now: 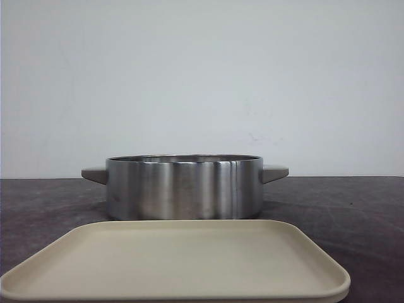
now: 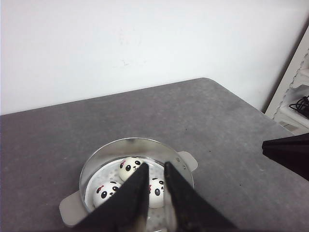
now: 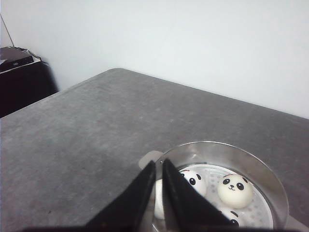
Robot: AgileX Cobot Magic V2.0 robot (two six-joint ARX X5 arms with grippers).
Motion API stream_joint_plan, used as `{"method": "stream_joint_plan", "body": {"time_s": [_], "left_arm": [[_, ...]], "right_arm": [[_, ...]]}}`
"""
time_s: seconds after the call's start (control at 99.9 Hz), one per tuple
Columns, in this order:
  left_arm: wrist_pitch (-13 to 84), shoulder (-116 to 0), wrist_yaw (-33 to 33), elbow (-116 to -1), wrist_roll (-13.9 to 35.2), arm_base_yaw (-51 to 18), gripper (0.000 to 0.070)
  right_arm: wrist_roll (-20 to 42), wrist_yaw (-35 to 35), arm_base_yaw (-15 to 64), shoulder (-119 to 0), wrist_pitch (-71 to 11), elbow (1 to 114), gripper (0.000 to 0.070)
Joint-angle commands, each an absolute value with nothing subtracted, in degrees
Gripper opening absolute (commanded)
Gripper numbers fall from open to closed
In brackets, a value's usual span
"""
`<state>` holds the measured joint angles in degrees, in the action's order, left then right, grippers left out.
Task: Steam buns
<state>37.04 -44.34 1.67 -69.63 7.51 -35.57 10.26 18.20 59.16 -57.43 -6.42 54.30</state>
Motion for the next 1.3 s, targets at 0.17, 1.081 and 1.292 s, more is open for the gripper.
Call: {"method": "stream_joint_plan", "body": {"time_s": [0.17,1.081,1.292], "left_arm": [[36.2,-44.6,1.7,-70.3,7.8,-35.9,0.0011],[36.2,-44.5,1.7,-70.3,7.8,-35.9,0.0010],[36.2,-44.5,1.7,-70.3,7.8,-35.9,0.0011]], "right_arm": [[9.6,18.7,54.2,-52.8,-6.7,52.7,0.0016],[9.6,5.6,7.6,-3.5,4.1,0.7,0.0016],[6.9,3.9,4.5,-0.2,-6.9,0.7,0.0016]]}}
